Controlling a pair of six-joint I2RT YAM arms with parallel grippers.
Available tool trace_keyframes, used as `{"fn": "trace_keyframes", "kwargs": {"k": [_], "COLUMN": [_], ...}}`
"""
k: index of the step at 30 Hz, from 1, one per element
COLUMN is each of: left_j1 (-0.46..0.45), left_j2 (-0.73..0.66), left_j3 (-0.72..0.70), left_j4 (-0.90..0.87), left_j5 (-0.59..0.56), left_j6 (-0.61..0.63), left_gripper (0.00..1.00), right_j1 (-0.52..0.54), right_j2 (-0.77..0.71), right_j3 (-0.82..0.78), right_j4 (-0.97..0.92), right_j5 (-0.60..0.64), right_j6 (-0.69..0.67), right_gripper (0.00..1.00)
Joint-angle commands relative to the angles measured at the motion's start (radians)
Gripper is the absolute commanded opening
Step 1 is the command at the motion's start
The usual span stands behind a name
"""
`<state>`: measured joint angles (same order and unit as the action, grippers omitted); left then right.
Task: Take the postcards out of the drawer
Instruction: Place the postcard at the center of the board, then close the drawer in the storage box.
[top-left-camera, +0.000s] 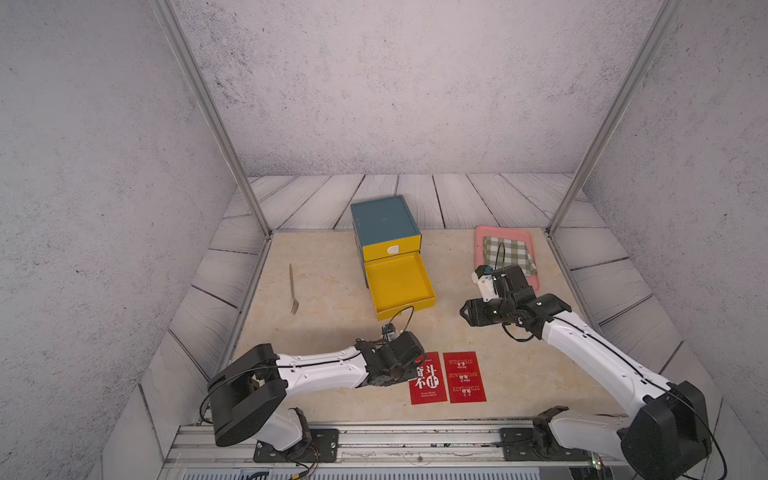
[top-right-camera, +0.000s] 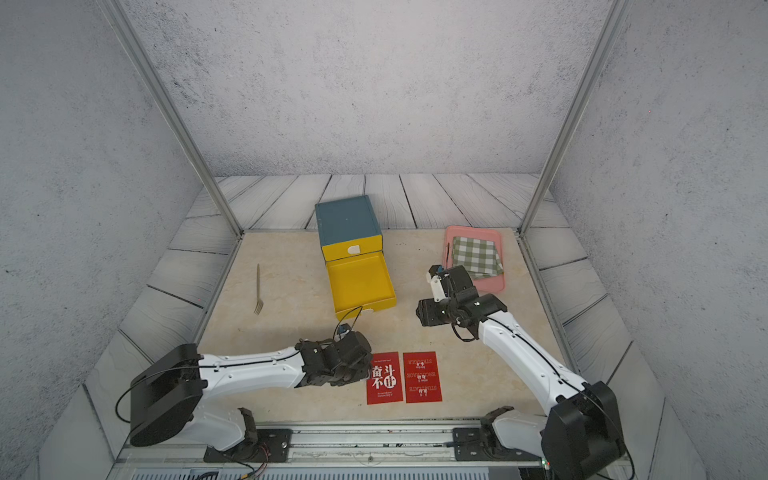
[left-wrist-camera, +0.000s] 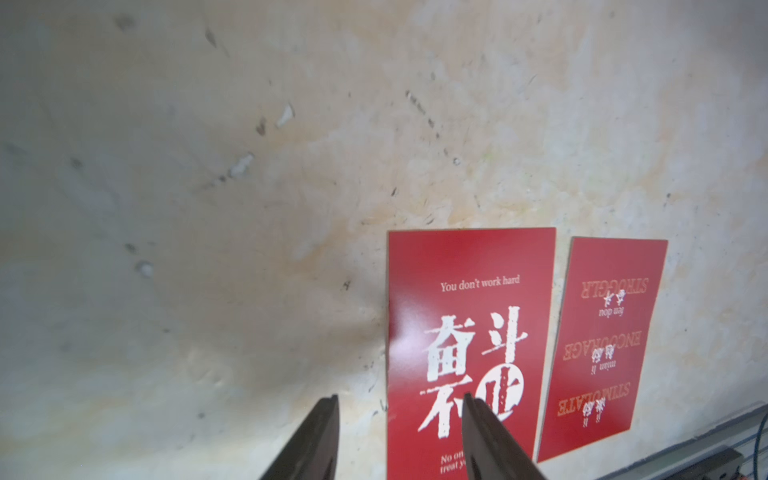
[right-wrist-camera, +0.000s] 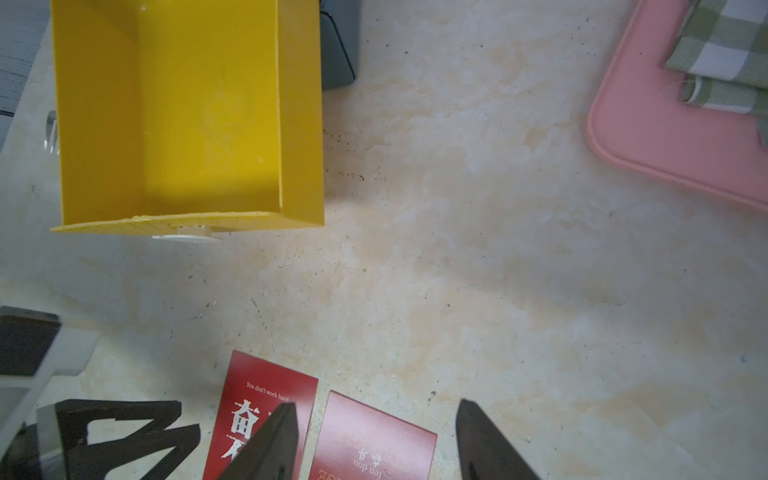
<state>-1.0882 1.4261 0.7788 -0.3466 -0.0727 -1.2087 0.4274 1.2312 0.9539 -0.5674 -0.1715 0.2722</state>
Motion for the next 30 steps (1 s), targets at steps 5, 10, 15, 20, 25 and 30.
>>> {"fn": "trace_keyframes", "kwargs": {"k": [5, 10, 15, 20, 25, 30], "left_j1": [0.14, 0.429, 0.593, 0.696, 0.778, 0.81], "left_j2": [-0.205, -0.145, 0.065, 0.303, 0.517, 0.626], "left_j3": [0.262, 0.537, 0.812, 1.034, 1.207, 1.28], "left_j4": [-0.264, -0.32, -0.293, -0.237, -0.151, -0.076], "left_j5": [-0.089, 0.107, 0.268, 0.377, 0.543, 0.601], "left_j6": [0.35, 0.628, 0.788, 0.822, 0.77, 0.738], "left_gripper": [0.57, 0.63, 0.66, 0.66, 0.66, 0.67], "right_j1": [0.11, 0.261, 0.324, 0.367, 0.407, 0.431], "right_j2": [-0.059, -0.05, 0.01, 0.125, 0.227, 0.299], "right_j3": [-0.078, -0.136, -0.161, -0.112, -0.092, -0.059], "right_j4": [0.077, 0.23, 0.394, 0.472, 0.566, 0.589], "right_j5": [0.026, 0.134, 0.232, 0.32, 0.36, 0.371], "right_j6": [0.039, 0.112, 0.176, 0.165, 0.16, 0.154], "right_gripper": [0.64, 0.64, 0.64, 0.65, 0.67, 0.69]}}
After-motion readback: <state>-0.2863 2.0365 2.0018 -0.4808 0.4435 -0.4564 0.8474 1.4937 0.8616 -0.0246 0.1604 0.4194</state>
